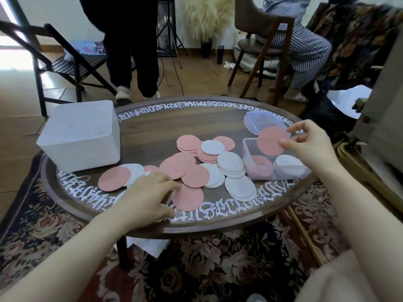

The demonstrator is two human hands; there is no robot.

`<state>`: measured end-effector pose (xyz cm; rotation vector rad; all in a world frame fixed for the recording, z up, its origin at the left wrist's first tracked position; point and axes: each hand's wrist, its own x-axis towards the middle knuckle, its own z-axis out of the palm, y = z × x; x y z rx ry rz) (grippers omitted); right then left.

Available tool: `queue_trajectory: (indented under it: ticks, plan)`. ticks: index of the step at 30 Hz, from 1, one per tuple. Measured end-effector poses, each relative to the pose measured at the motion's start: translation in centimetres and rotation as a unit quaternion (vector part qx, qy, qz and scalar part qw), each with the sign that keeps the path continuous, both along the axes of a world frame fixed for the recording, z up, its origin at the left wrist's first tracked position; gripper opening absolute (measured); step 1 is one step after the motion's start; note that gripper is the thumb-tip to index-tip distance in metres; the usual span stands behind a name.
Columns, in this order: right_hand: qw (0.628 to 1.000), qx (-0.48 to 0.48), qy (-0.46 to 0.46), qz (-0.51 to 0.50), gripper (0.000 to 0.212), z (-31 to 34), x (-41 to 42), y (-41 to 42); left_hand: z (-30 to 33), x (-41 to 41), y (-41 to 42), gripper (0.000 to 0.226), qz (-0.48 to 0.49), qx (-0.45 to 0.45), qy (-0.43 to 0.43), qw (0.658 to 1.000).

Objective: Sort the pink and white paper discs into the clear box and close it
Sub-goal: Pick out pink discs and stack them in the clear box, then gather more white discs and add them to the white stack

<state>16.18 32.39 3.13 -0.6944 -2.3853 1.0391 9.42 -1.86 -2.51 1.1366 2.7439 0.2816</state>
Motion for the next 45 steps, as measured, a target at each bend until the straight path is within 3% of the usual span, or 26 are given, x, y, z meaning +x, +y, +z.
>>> queue_trajectory:
  ticks: [8, 11, 17, 23, 25, 28, 31, 33, 35, 38, 40, 45]
  plan:
    - [0.987, -0.010, -0.158, 0.031, 0.022, -2.4, -2.1, 0.7, 0.0, 0.2, 0.9, 0.060, -0.014, 0.006, 0.017, 1.000]
    - [0.983, -0.001, -0.178, 0.036, 0.020, -2.8, -2.5, 0.9, 0.0, 0.1, 0.9, 0.057, -0.014, 0.011, 0.025, 1.000]
    - [0.967, 0.073, -0.242, 0.023, 0.018, -3.1, -2.4, 0.3, -0.4, -0.1, 1.2, 0.050, -0.013, 0.019, 0.043, 0.999]
    - [0.958, 0.100, -0.268, 0.010, 0.043, -3.1, -2.6, 0.0, -0.6, 0.0, 1.4, 0.047, -0.012, 0.027, 0.048, 0.998]
    - [0.964, 0.140, -0.228, 0.013, 0.041, -3.0, -2.3, -0.8, -0.6, 0.0, 1.4, 0.048, -0.011, 0.030, 0.044, 0.999]
    - [0.976, 0.201, -0.072, 0.043, 0.022, -2.7, -2.0, -3.0, -0.5, 0.0, 1.4, 0.048, -0.012, 0.027, 0.044, 0.999]
    - [0.972, 0.198, 0.000, 0.126, 0.013, -2.1, -1.3, -6.5, -0.6, 0.1, 1.5, 0.048, -0.013, 0.034, 0.038, 0.999]
    - [0.962, 0.199, -0.031, 0.183, 0.012, -2.1, -0.5, -8.4, -0.6, 0.2, 1.6, 0.047, -0.013, 0.037, 0.034, 0.999]
    - [0.944, 0.218, -0.133, 0.209, 0.015, -2.0, 0.5, -9.3, -0.7, 0.4, 1.5, 0.045, -0.013, 0.035, 0.036, 0.999]
    - [0.879, 0.306, -0.306, 0.199, 0.044, -2.4, 1.7, -9.5, -0.7, 0.4, 1.4, 0.042, -0.014, 0.031, 0.038, 0.999]
    - [0.855, 0.332, -0.351, 0.189, 0.056, -2.8, 2.1, -9.5, -0.6, 0.4, 1.3, 0.042, -0.014, 0.027, 0.041, 0.999]
    - [0.883, 0.230, -0.345, 0.223, 0.055, -3.0, 2.2, -9.6, -0.4, 0.6, 1.6, 0.041, -0.018, 0.038, 0.050, 0.998]
